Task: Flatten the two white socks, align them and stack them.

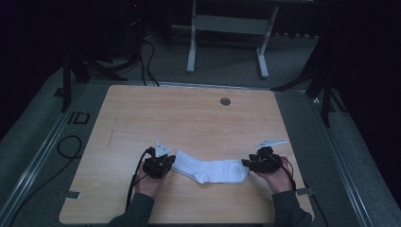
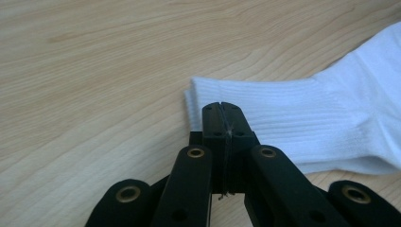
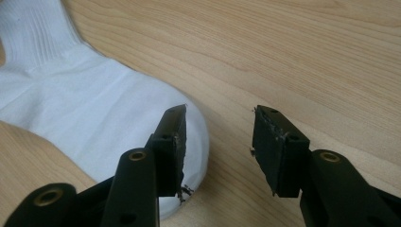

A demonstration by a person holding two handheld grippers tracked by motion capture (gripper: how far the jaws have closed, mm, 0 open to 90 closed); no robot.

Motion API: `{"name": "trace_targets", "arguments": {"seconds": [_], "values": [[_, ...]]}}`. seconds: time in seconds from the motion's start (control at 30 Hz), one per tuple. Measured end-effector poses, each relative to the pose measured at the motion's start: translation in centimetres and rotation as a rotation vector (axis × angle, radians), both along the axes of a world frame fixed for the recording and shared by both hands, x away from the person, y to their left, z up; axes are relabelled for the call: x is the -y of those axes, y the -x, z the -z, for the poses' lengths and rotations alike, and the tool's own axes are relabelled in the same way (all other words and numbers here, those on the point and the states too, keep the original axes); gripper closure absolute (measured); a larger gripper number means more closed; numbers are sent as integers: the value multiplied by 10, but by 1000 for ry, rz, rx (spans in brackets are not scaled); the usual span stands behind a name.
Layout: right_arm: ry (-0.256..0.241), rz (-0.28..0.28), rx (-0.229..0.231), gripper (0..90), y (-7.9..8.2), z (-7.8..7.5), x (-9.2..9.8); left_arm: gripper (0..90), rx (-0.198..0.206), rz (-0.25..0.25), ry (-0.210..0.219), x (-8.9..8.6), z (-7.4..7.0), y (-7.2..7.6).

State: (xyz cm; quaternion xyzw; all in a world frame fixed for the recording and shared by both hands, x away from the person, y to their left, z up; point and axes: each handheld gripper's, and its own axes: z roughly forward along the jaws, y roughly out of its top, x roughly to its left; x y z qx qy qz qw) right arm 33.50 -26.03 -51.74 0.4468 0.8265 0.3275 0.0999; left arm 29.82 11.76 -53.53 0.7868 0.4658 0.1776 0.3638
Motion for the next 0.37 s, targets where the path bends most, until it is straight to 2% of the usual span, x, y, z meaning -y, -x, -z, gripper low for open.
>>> {"name": "trace_targets", "arguments": {"seconds": [0.37], "values": [[-10, 21, -3, 547, -1, 2, 7, 898, 10, -41, -6, -16, -5, -2]]}}
